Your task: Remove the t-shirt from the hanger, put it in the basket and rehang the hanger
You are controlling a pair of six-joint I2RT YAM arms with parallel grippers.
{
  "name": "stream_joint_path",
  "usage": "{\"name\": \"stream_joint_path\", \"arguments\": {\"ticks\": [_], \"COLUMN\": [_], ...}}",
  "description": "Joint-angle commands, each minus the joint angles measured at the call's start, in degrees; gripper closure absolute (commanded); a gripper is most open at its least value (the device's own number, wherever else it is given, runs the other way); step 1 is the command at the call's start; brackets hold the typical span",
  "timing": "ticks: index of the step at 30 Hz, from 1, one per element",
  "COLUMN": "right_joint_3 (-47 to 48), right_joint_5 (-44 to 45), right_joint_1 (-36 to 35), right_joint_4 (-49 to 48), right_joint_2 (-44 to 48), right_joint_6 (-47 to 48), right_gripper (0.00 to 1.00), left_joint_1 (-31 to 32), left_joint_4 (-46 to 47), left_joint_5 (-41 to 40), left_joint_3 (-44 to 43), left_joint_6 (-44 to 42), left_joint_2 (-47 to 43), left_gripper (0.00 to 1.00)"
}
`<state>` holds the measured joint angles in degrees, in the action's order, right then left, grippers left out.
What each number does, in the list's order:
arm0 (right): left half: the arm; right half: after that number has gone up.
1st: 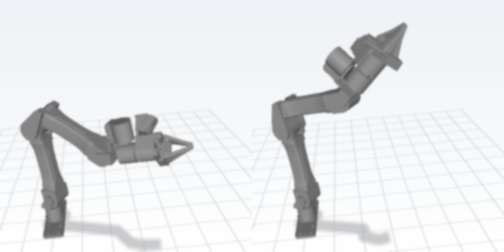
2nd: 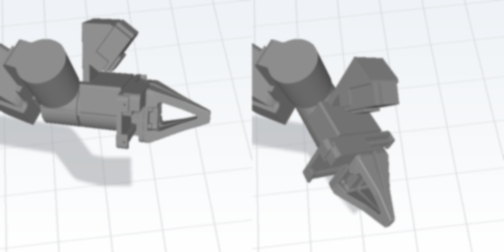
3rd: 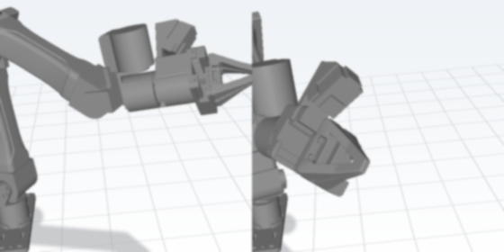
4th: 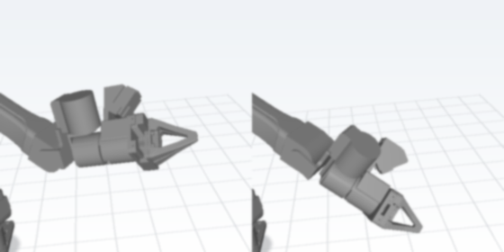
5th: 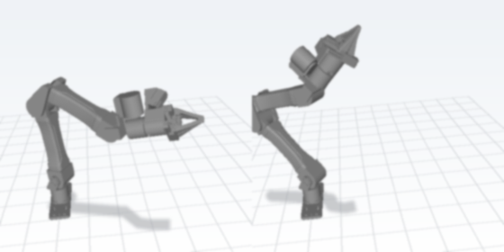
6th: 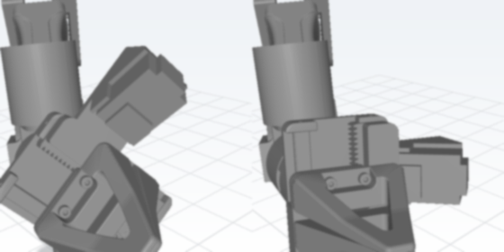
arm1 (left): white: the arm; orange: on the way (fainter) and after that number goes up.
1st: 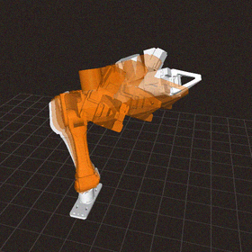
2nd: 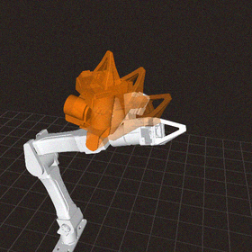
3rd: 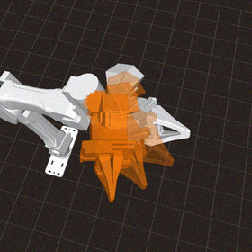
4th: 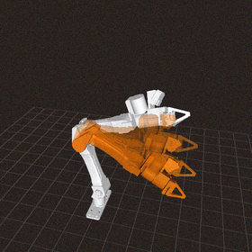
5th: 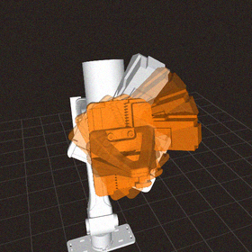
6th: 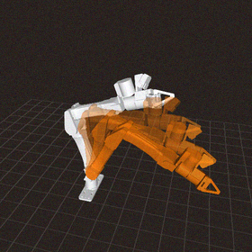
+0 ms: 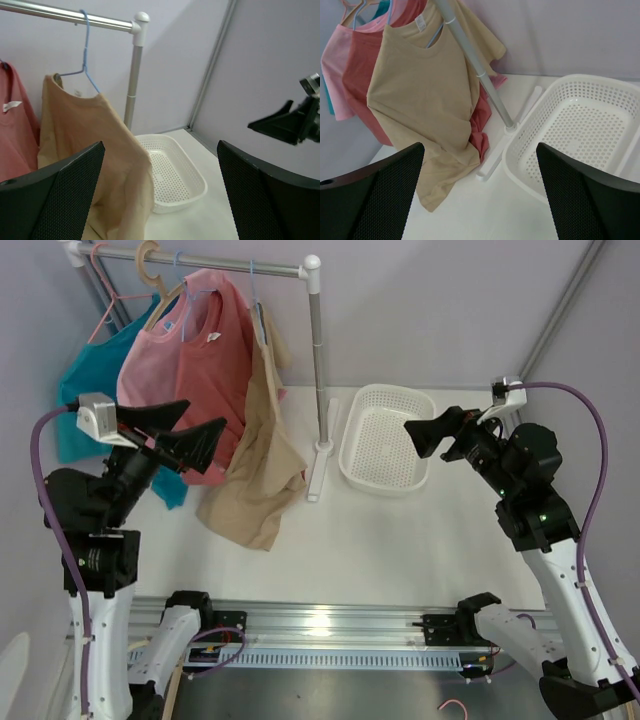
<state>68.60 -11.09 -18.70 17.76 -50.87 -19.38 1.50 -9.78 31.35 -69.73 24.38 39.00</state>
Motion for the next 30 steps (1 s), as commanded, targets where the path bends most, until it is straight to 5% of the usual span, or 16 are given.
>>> {"name": "stream_joint_path", "arguments": {"ticks": [1, 9, 17, 30], "right_joint_3": [1.7, 2.1, 2.7, 3.2], "right_joint_5": [0.8, 2.7, 3.2, 5.6], "right_joint_1": [-0.2, -0.3, -0.3, -0.2], "right_joint_4": [1.3, 2.8, 4.3, 6.4], "right_joint_2": [-0.2, 0.6, 0.9, 1.5], "right_joint_6": [0.5, 1.3, 2.2, 3.8], "right_gripper": [0.01, 0.01, 0.01, 0.01], "left_joint_1": [0.3, 3.2, 12.9, 16.8], "left_joint_4": [-1.9, -18.6, -33.3, -29.2], "left_joint_5": [-7.4, -17.0, -30.4, -39.8], "left_joint_3": [-4.3, -33.2, -61.3, -63.9], "left_joint_6": [-1.3, -5.9, -13.0, -15.7], "left_joint_2": [4.1, 27.7, 50.3, 62.5], "left_gripper": [0.0, 0.01, 0.01, 0.09]}}
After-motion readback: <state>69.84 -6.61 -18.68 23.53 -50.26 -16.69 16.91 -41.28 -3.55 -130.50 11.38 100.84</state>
